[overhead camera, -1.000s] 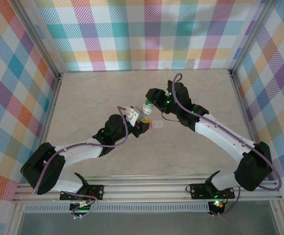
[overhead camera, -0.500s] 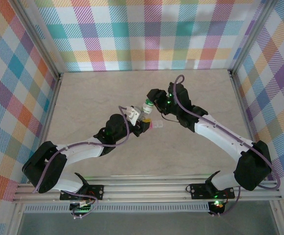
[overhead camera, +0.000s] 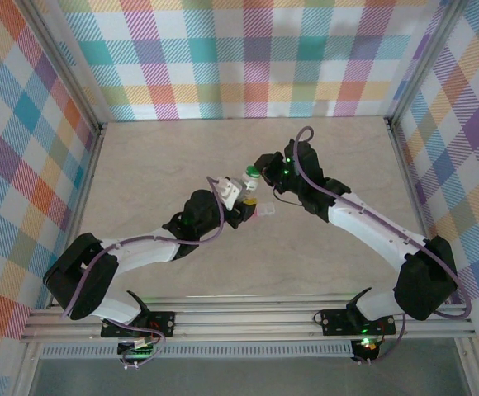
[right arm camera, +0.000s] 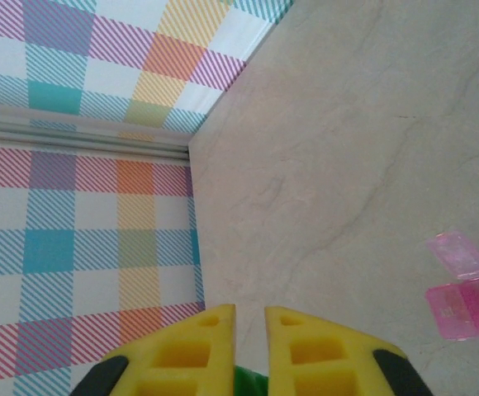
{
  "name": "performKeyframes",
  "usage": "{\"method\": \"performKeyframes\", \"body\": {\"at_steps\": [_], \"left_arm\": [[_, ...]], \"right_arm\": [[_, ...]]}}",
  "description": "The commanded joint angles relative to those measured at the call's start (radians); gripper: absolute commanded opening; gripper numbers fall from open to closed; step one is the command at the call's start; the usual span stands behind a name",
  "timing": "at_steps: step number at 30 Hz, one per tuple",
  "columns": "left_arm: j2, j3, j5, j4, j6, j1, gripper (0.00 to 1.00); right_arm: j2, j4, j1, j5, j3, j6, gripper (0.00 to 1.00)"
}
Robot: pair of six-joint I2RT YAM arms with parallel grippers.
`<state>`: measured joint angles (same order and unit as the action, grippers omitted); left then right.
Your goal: Sort the pills into containers
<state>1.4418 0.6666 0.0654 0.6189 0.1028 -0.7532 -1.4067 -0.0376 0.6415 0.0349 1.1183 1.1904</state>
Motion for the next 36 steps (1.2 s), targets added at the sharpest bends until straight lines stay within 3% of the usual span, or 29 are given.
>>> {"method": "performKeyframes", "body": {"at_steps": [1,2,16,17,20,24,29,33,36], "left_arm": [[-0.001,0.047,0.105,0.005,0.061,-0.056,0.0],[-0.003,0.047,0.108,0.001,0.063,-0.057,0.0],[0.038,0.059,0.108,-0.072,0.06,-0.062,0.0],[0.036,0.054,0.099,-0.064,0.058,-0.062,0.0],[0.022,0.041,0.077,-0.037,0.054,-0.061,0.0],[-0.013,0.024,0.065,-0.005,0.043,-0.055,0.0],[-0.036,0.018,0.071,0.007,0.037,-0.052,0.0],[-0.028,0.018,0.068,0.003,0.043,-0.052,0.0],[-0.02,0.021,0.065,-0.007,0.039,-0.05,0.0]], "right_arm": [[0.016,0.059,0.03,-0.034,-0.028,-0.033,0.04],[0.019,0.062,0.03,-0.027,-0.031,-0.044,0.0],[0.076,0.073,0.03,0.014,-0.015,-0.135,0.0],[0.076,0.06,0.031,0.007,-0.002,-0.156,0.02],[0.07,-0.022,0.031,-0.003,0.046,-0.254,0.25],[0.074,-0.109,0.03,-0.037,0.063,-0.397,0.43],[0.079,-0.114,0.03,-0.088,0.043,-0.418,0.5],[0.085,0.002,0.03,-0.229,0.026,-0.46,0.5],[0.117,0.088,0.031,-0.252,-0.006,-0.462,0.47]]}}
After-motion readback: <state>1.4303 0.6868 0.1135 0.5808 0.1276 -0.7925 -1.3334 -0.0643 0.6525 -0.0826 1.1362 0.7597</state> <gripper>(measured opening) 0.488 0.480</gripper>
